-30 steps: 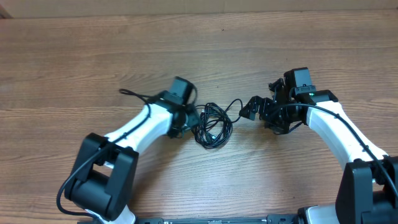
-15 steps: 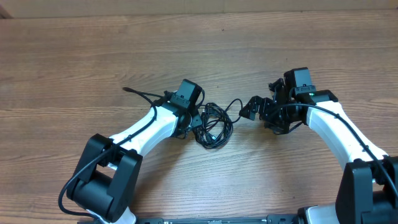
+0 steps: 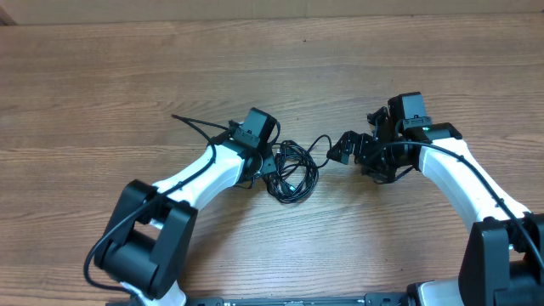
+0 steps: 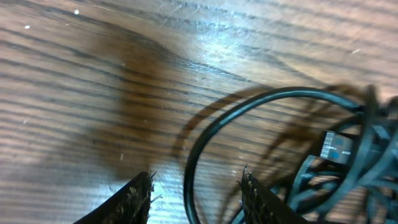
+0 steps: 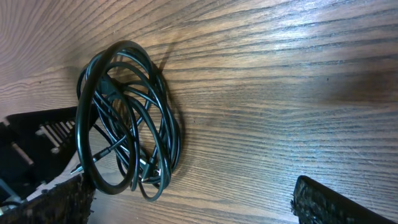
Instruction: Untangle cables
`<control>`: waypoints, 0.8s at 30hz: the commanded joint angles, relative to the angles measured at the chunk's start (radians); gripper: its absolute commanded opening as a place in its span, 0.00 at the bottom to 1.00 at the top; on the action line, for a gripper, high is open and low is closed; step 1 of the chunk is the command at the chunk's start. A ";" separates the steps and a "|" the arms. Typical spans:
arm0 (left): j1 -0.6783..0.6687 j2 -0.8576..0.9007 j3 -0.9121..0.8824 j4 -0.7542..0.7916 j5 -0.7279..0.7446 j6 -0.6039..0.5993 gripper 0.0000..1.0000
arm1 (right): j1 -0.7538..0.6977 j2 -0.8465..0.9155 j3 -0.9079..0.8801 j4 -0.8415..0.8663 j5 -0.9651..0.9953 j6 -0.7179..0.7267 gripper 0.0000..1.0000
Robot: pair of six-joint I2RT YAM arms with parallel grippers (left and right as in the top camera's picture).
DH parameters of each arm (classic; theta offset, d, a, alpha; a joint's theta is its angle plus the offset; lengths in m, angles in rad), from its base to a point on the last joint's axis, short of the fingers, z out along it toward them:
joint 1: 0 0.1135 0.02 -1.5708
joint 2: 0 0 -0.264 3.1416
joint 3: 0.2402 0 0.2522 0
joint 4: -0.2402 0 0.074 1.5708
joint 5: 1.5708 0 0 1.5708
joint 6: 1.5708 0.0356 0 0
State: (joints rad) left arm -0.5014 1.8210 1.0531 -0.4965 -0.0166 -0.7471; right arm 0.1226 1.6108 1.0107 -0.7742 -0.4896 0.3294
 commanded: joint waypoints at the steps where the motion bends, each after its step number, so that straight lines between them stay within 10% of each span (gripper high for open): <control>1: 0.008 0.076 -0.002 0.003 -0.024 0.089 0.36 | 0.002 -0.025 0.023 0.006 0.011 -0.005 1.00; 5: 0.011 0.106 -0.002 -0.024 -0.040 0.094 0.04 | 0.002 -0.025 0.023 0.006 0.011 -0.005 1.00; 24: 0.012 -0.153 0.047 -0.179 -0.012 -0.027 0.04 | 0.002 -0.025 0.023 0.006 0.011 -0.005 1.00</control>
State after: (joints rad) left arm -0.4957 1.7039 1.0866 -0.6769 -0.0502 -0.7132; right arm 0.1226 1.6108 1.0107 -0.7723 -0.4889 0.3290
